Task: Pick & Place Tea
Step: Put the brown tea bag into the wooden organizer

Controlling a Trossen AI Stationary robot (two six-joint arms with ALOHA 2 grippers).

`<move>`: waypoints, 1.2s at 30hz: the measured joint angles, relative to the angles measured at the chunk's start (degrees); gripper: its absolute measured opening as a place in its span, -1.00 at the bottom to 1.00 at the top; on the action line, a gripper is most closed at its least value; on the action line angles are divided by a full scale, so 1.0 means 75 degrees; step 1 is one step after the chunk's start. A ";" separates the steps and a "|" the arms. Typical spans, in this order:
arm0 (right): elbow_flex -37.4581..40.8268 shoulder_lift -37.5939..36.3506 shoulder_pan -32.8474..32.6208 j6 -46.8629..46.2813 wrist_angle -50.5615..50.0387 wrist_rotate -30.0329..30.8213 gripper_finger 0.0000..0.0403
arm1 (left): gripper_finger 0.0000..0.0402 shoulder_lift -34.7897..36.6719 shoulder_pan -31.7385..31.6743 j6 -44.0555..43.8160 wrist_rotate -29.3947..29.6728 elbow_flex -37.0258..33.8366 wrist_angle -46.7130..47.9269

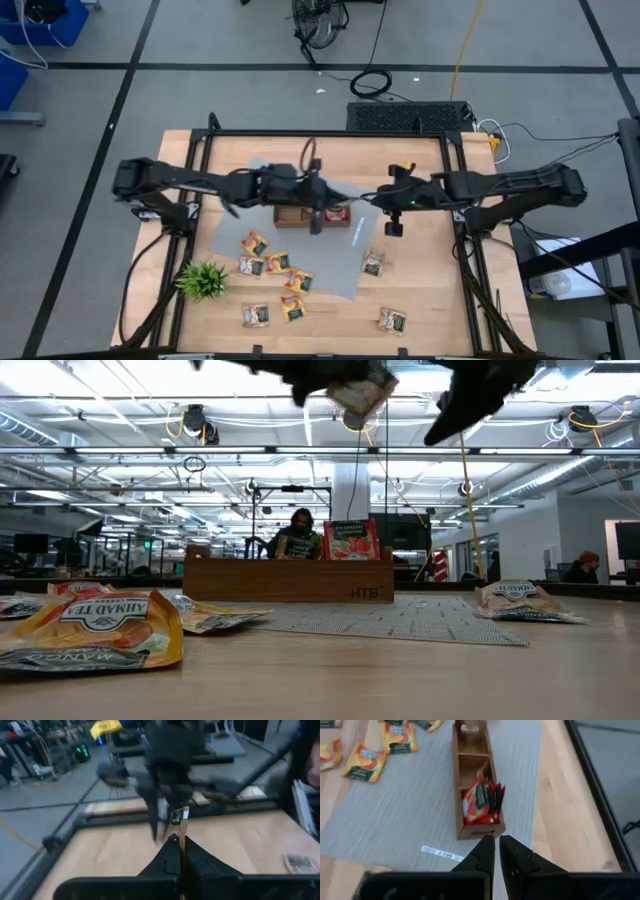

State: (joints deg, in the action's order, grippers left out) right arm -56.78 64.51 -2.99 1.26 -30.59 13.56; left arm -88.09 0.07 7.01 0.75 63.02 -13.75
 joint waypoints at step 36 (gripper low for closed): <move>0.2979 -0.0944 0.0138 0.0589 0.5257 -0.0040 -0.96 | -1.00 -0.1730 0.0242 -0.0957 0.1917 -0.4614 -0.6638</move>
State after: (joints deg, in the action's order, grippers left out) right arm -34.44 57.43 -1.96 5.67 8.84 13.26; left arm -101.07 1.88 -0.17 15.12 28.41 -63.54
